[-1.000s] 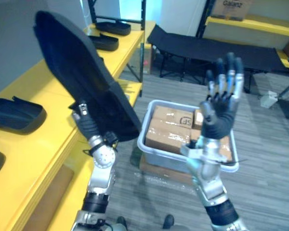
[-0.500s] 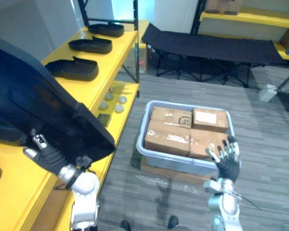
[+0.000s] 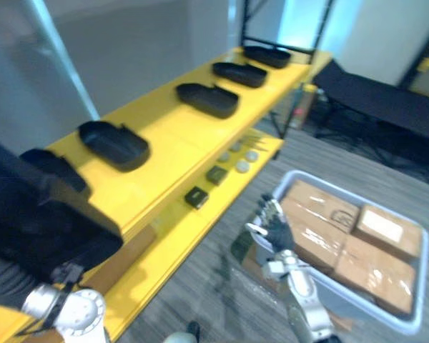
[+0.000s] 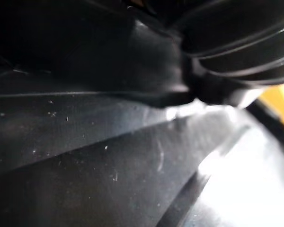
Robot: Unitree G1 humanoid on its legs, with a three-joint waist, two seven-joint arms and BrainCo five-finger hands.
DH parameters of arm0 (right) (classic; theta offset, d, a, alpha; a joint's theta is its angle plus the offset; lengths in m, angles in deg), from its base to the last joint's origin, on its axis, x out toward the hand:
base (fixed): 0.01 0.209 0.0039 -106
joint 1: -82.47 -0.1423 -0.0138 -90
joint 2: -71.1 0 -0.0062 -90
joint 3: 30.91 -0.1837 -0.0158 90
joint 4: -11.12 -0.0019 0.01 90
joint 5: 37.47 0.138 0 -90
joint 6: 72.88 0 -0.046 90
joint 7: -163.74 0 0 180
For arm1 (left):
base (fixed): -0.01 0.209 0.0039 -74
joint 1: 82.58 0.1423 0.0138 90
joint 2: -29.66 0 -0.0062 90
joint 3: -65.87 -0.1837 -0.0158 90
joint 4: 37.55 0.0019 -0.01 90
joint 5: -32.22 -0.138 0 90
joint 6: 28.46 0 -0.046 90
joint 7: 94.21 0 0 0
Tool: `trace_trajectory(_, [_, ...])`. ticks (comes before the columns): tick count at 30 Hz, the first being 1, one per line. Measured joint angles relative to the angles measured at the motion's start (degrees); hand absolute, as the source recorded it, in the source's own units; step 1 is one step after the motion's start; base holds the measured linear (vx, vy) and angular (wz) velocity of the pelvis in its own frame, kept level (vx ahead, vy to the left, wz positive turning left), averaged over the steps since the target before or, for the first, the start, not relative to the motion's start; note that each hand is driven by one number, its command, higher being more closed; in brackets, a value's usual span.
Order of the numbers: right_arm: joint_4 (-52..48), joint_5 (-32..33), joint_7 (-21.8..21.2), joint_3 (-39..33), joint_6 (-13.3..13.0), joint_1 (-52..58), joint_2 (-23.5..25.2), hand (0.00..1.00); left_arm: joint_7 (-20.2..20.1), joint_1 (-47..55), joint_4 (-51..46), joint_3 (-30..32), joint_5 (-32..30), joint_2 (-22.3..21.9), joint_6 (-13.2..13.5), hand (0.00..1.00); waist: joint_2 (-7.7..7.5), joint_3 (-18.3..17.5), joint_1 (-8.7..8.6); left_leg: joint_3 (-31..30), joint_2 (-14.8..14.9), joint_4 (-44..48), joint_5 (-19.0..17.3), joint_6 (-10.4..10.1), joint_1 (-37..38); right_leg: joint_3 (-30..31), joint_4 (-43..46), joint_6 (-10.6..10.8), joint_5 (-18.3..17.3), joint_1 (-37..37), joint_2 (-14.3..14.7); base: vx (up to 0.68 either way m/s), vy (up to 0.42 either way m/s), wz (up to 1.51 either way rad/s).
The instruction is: Walk over and take plastic housings, then place them on the shelf
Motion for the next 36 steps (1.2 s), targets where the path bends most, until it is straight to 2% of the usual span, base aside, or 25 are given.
trace_trajectory(4, [0.78, -1.0, -0.15, 3.25, -0.14, -3.98, 0.51, 0.0, -0.52, 2.9, -0.08, 3.15, 2.67, -2.08, 0.18, 1.0, -0.55, 0.08, 2.5, -2.8, -1.33, 1.51, -0.59, 0.32, 0.02, -3.4, 1.88, 0.66, -2.24, 2.2, -1.14, 0.02, 0.043, 0.42])
trace_trajectory(6, [0.61, -1.04, 0.43, 3.71, 0.34, -4.01, 0.58, 0.0, -2.78, 3.83, -0.38, 3.34, 2.95, -2.42, 0.6, 1.0, -0.66, 0.33, 2.69, -3.3, -2.29, 3.11, -1.99, 1.04, -1.5, -6.99, 2.02, 1.33, -2.96, 3.93, -1.59, -0.04, 0.046, 0.79])
trace_trajectory(7, [-0.08, -1.14, 1.76, 3.58, 1.66, -3.92, 0.45, 0.0, -5.4, 3.64, -1.2, 3.21, 3.94, -2.4, 1.7, 1.0, -1.27, 0.74, 1.83, 0.33, -1.66, 4.94, -2.3, 1.49, -2.84, -10.22, 2.06, 1.53, -3.43, 5.32, -1.73, -0.09, 0.06, 1.19])
trace_trajectory(9, [-1.62, -1.56, 3.54, 3.44, 2.89, -2.86, 0.07, 0.0, -8.28, 3.44, -2.63, 2.12, 4.63, -2.31, 4.05, 1.0, -1.63, 1.01, 1.19, 2.85, -0.86, 6.53, -2.11, 1.47, -5.03, -13.36, 2.93, 1.66, -3.7, 5.73, -2.03, -0.06, 0.089, 1.08])
trace_trajectory(10, [-1.55, -3.42, 4.32, 3.52, 3.91, -2.75, -0.01, 0.0, -9.24, 3.41, -3.49, 1.44, 4.76, -2.28, 4.84, 1.0, -1.75, 1.27, 2.06, 2.55, -1.27, 6.41, -2.01, 1.51, -5.37, -13.74, 3.91, 1.12, -4.11, 5.52, -2.56, -0.03, 0.11, 0.66])
trace_trajectory(11, [-1.55, -3.99, 4.31, 3.65, 4.19, -2.65, -0.02, 0.0, -9.45, 3.3, -3.73, 1.23, 4.76, -2.25, 5.17, 1.0, -1.76, 1.26, 2.19, 2.62, -1.42, 6.44, -2.02, 1.58, -5.82, -13.68, 4.77, 0.88, -4.53, 5.11, -2.79, -0.02, 0.13, 0.41])
trace_trajectory(12, [-1.55, -5.15, 4.29, 3.66, 4.4, -2.61, -0.05, 0.0, -9.77, 2.57, -3.74, 0.92, 4.74, -1.96, 5.58, 1.0, -1.79, 1.7, 1.95, 2.74, -1.64, 6.45, -1.97, 1.76, -5.83, -12.73, 6.91, -0.52, -5.49, 4.94, -3.66, -0.04, 0.142, 0.52])
trace_trajectory(13, [-1.54, -5.08, 4.2, 3.68, 4.4, -2.38, 0.12, 0.0, -10.02, 1.42, -3.67, -0.04, 4.84, -1.15, 5.95, 1.0, -1.11, 2.61, 1.22, 2.69, -1.85, 6.43, -1.82, 2.19, -5.82, -9.84, 9.24, -2.47, -6.66, 4.43, -4.41, -0.04, 0.156, 0.52])
trace_trajectory(15, [-1.53, -5.09, 4.22, 3.36, 4.37, -2.11, 0.02, 0.0, -10.19, -1.02, -3.54, -1.99, 4.83, 1.24, 6.8, 1.0, -1.29, 3.06, 1.05, 1.8, -2.18, 6.29, -1.63, 2.67, -6.1, -3.47, 12.41, -2.98, -6.97, 2.85, -5.28, -0.01, 0.16, 0.42])
trace_trajectory(17, [-1.55, -5.69, 4.22, 1.36, 3.35, -0.93, -0.21, 0.0, -11.69, -5.09, -1.4, -5.74, 4.83, 5.39, 8.12, 1.0, -1.44, 4.02, -0.75, -1.71, -3.12, 6.35, -0.25, 3.4, -6.19, 2.87, 15.04, -2.99, -6.95, 2.55, -5.39, 0.05, 0.095, 0.74])
trace_trajectory(19, [-1.53, -5.68, 4.18, 0.2, 2.95, -0.48, -0.71, 0.0, -13.05, -6.64, -0.59, -7.13, 4.83, 6.21, 8.5, 1.0, -1.28, 4.5, -1.32, -2.53, -3.12, 6.34, 0.6, 3.15, -6.33, 4.72, 16.58, -3.46, -7.39, 1.92, -5.41, 0.04, -0.007, 0.47])
trace_trajectory(20, [-1.52, -5.73, 4.0, -1.33, 1.48, -0.32, -1.42, 0.0, -14.0, -7.73, 0.56, -8.74, 4.9, 7.0, 8.87, 1.0, -1.17, 5.39, -1.83, -3.22, -3.26, 7.08, 0.96, 3.24, -7.05, 5.39, 17.31, -5.35, -9.35, 1.31, -5.37, 0.02, -0.031, 0.21])
trace_trajectory(21, [-1.52, -5.75, 3.98, -1.58, 1.2, -0.44, -1.59, 0.0, -14.16, -8.0, 0.76, -8.94, 4.99, 7.03, 8.87, 1.0, -1.37, 5.65, -1.81, -3.21, -3.26, 7.45, 0.96, 3.25, -7.06, 5.55, 17.26, -5.64, -9.6, 1.49, -5.33, 0.01, -0.056, 0.08])
trace_trajectory(22, [-1.51, -5.82, 3.71, -2.61, 0.51, -1.0, -2.19, 0.0, -15.18, -8.44, 1.78, -9.91, 6.26, 7.09, 9.08, 1.0, -0.62, 7.4, -1.8, -2.66, -3.19, 8.87, 0.95, 3.25, -7.15, 6.62, 16.49, -5.71, -9.91, 2.3, -4.98, -0.08, -0.054, -0.12])
trace_trajectory(23, [-1.52, -5.78, 2.87, -3.81, -0.38, -1.56, -2.97, 0.0, -15.94, -8.49, 2.89, -10.95, 7.07, 7.02, 9.08, 1.0, 0.62, 8.69, -1.92, -1.57, -2.55, 10.35, 0.93, 3.23, -7.94, 7.69, 15.62, -5.28, -10.12, 2.55, -4.09, -0.08, -0.054, -0.16])
trace_trajectory(25, [-1.53, -5.78, 2.3, -4.13, -0.38, -1.47, -3.64, 0.0, -16.56, -7.75, 3.04, -12.01, 7.13, 6.99, 9.08, 1.0, 1.6, 9.48, -1.93, -0.63, -1.65, 10.47, 0.96, 3.01, -7.81, 8.3, 15.44, -4.11, -10.82, 2.66, -3.49, -0.12, -0.049, -0.19])
trace_trajectory(26, [-1.54, -5.7, 2.02, -4.12, -0.38, -1.08, -3.71, 0.0, -16.86, -7.29, 3.02, -12.31, 7.12, 6.92, 9.11, 1.0, 1.6, 9.5, -1.92, -0.41, -1.45, 10.48, 1.05, 2.64, -7.74, 8.32, 15.43, -3.24, -11.38, 2.75, -3.48, -0.2, -0.108, -0.23])
trace_trajectory(27, [-1.73, -5.62, 1.32, -4.08, -0.38, -0.14, -3.66, 0.0, -17.48, -6.31, 3.03, -12.58, 7.17, 6.76, 9.15, 1.0, 1.42, 9.6, -1.97, 0.11, -1.29, 11.23, 0.66, 1.56, -7.78, 8.42, 15.27, -0.9, -13.24, 3.3, -3.54, -0.16, -0.1, -0.24])
trace_trajectory(28, [-1.98, -5.62, 1.08, -4.01, -0.39, 0.23, -3.4, 0.0, -17.6, -5.74, 2.95, -12.52, 7.38, 6.67, 9.3, 1.0, 1.29, 9.89, -1.9, 0.89, -1.09, 12.08, 0.22, 1.01, -7.89, 8.73, 15.24, 0.27, -14.8, 3.46, -3.54, -0.16, -0.103, -0.26])
trace_trajectory(29, [-2.1, -5.62, 0.71, -4.03, -0.41, 0.26, -3.35, 0.0, -17.59, -5.28, 2.96, -12.5, 7.56, 6.43, 9.56, 1.0, 1.72, 10.54, -1.89, 1.24, -0.6, 12.59, -0.16, 0.88, -7.85, 8.93, 15.48, 1.09, -15.23, 3.73, -3.45, -0.21, -0.042, -0.21])
trace_trajectory(30, [-2.47, -5.58, 0.23, -4.1, -0.62, 0.68, -3.34, 0.0, -17.6, -4.19, 2.9, -12.52, 7.5, 5.83, 10.18, 1.0, 2.33, 11.38, -2.11, 1.59, 0.33, 13.44, -0.33, 0.86, -7.87, 9.16, 16.37, 1.0, -16.28, 3.7, -3.27, -0.25, -0.039, -0.06])
trace_trajectory(32, [-3.57, -5.58, 0.2, -4.26, -1.72, 1.72, -3.34, 0.0, -17.56, -3.29, 2.32, -12.53, 6.97, 4.9, 10.93, 1.0, 2.28, 11.35, -2.31, 4.42, 1.94, 13.68, -0.32, 0.91, -8.38, 8.29, 17.52, 1.48, -17.49, 3.16, -3.3, -0.18, -0.033, 0.24])
trace_trajectory(35, [-6.24, -5.66, 0.71, -5.39, -4.09, 1.78, -3.01, 0.0, -17.8, -3.24, 0.22, -11.58, 6.82, 5.0, 12.03, 1.0, 1.87, 11.17, -2.26, 6.55, 2.81, 18.36, -1.36, 2.47, -12.21, 5.87, 18.49, 2.63, -18.31, 2.6, -3.86, -0.02, 0.04, 0.46])
trace_trajectory(36, [-6.42, -5.66, 1.65, -5.62, -4.73, 1.68, -2.52, 0.0, -18.06, -3.14, -0.35, -10.94, 6.81, 5.02, 12.97, 1.0, 1.18, 10.65, -1.46, 7.7, 2.27, 21.97, -3.74, 3.21, -13.54, 5.95, 19.41, 3.34, -18.9, 2.28, -4.97, 0.1, 0.145, 0.08])
